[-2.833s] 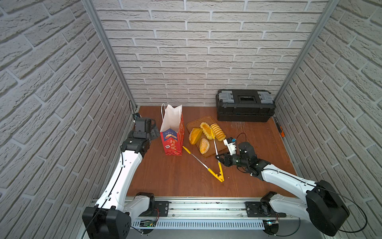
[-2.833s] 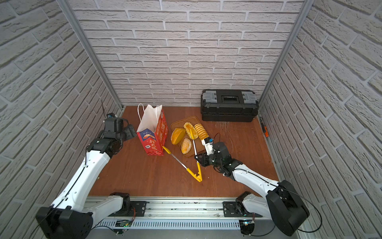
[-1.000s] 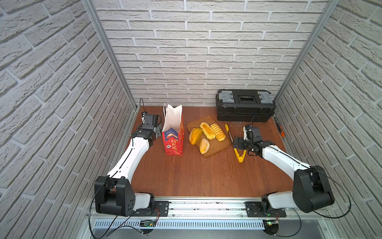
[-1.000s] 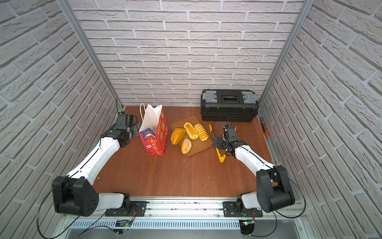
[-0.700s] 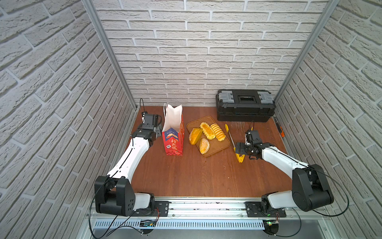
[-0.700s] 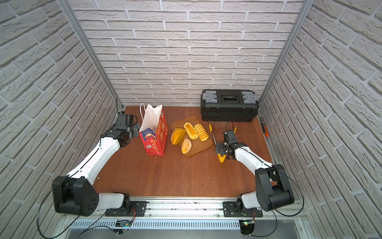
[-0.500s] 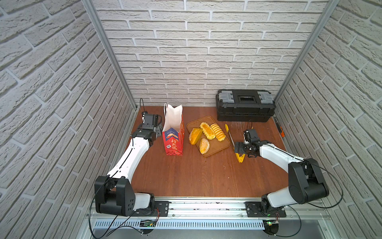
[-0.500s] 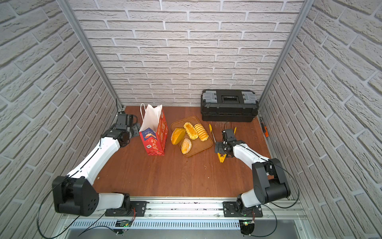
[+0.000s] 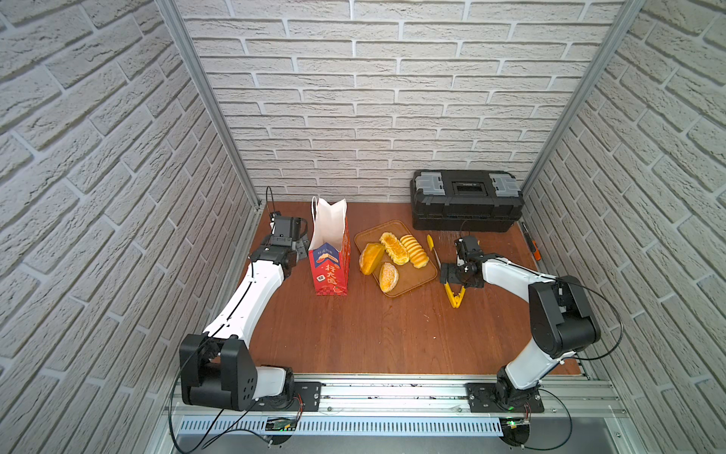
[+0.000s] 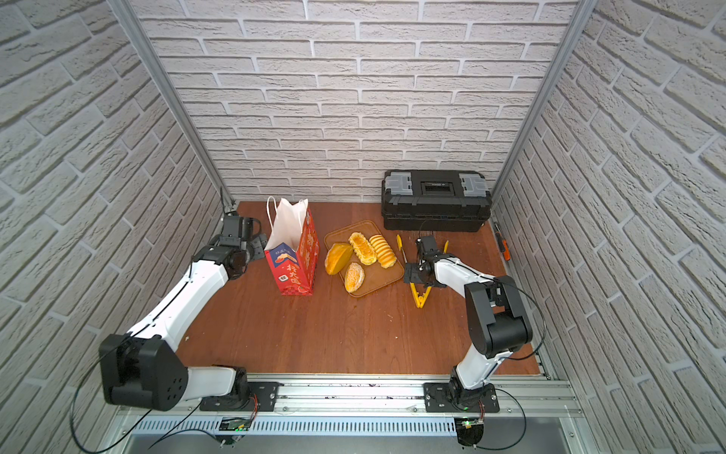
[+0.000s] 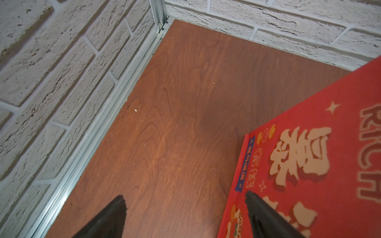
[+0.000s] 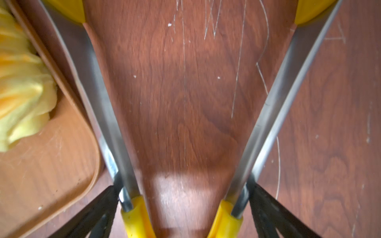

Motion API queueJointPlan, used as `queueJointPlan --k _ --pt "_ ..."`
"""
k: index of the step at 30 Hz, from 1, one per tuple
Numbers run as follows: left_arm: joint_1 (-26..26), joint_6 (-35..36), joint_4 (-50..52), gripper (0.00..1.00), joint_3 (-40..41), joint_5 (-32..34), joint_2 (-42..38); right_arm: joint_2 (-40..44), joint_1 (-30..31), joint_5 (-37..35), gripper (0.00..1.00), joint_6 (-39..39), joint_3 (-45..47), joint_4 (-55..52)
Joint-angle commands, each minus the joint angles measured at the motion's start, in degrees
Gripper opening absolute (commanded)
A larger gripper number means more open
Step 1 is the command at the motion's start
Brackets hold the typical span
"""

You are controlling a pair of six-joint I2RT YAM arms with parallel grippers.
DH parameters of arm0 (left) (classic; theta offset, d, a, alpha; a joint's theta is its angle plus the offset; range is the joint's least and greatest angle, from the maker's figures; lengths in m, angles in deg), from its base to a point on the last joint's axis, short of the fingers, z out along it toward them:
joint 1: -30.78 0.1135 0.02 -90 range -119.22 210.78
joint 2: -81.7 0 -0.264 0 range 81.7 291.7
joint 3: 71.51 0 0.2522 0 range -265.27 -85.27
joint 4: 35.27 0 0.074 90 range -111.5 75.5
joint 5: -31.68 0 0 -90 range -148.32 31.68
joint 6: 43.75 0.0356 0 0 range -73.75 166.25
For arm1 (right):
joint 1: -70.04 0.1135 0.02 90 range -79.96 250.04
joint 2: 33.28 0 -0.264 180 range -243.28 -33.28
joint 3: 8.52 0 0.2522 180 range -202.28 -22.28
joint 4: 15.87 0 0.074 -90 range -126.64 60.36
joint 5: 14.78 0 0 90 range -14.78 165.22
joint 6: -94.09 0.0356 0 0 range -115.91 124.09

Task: Pack bread into a paper bag
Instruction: Pick up the clamp from the center of the board.

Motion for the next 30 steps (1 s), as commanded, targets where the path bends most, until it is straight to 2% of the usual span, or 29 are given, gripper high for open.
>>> queueJointPlan --k 1,9,11,13,15,19,22,24,25,30 --pt "-0.28 0.38 -1.6 0.93 -1.51 -0.01 0.74 -2.43 0.17 -1.36 1.0 -0.43 -3.19 -1.5" --pt "-0.21 0.47 -1.57 0.93 -1.15 0.34 1.34 -6.12 0.6 -1.93 0.98 0.73 -5.17 -2.66" --pt "-0.2 0.63 -1.51 0.93 -1.24 0.4 1.56 -6.56 0.91 -2.47 0.89 0.95 -5.17 -2.54" --pt "-0.21 0.58 -1.59 0.93 -1.3 0.39 1.8 -6.22 1.14 -3.52 0.91 1.23 -5.05 -2.44" --pt "-0.25 0.6 -1.72 0.93 -1.33 0.4 2.1 -4.64 1.23 -4.14 1.0 1.56 -3.31 -0.56" --pt "-0.21 0.41 -1.86 0.93 -1.47 0.43 2.8 -2.27 1.23 -5.32 0.98 2.34 -0.81 1.3" --pt "-0.21 0.48 -1.77 0.93 -1.55 0.43 3.22 -1.46 1.23 -5.37 0.88 2.57 0.22 1.84" --pt "-0.25 0.49 -1.77 0.93 -1.68 0.43 3.26 -0.86 1.23 -5.26 0.74 2.87 0.98 2.41" --pt "-0.21 0.49 -1.77 0.93 -1.68 0.43 3.26 -0.59 1.23 -5.14 0.71 2.9 1.34 2.66" --pt "-0.23 0.25 -1.49 0.93 -1.59 0.36 2.99 3.97 1.29 -5.59 0.69 3.65 4.44 3.42"
